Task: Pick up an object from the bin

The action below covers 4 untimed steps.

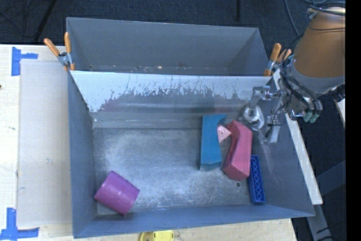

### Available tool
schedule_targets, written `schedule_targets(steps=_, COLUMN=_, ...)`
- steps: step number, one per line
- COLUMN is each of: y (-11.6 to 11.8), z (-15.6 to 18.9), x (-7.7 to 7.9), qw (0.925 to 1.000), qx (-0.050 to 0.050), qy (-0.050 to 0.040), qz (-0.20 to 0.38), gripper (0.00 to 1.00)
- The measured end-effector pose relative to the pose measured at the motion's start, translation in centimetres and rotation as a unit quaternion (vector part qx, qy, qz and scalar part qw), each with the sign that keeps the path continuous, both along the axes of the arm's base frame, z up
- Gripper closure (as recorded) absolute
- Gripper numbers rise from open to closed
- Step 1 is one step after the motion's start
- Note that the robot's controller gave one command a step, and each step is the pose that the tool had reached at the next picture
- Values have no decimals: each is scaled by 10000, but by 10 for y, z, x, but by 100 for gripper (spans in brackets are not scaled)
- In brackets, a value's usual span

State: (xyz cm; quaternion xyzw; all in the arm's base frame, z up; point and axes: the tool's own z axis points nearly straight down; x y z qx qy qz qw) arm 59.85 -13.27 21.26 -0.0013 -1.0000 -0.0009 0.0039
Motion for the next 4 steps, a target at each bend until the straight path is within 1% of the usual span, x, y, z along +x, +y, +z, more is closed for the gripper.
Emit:
schedule_targets(steps=1, y=1, z=5, x=2, qw=10000, qx=-7, qy=-39, qz=16, gripper=0)
schedule_targets(steps=2, y=5, z=-47, x=-1, qw=9908, qx=-11, qy=-69, qz=1351, gripper=0)
schedule_targets(steps=3, y=8, z=-91, x=-3, qw=9727, qx=17, qy=-20, qz=2321, gripper=0)
schedule_targets(steps=4, y=10, z=-78, x=-5, qw=9122, qx=14, qy=-45, qz=4098, gripper=0)
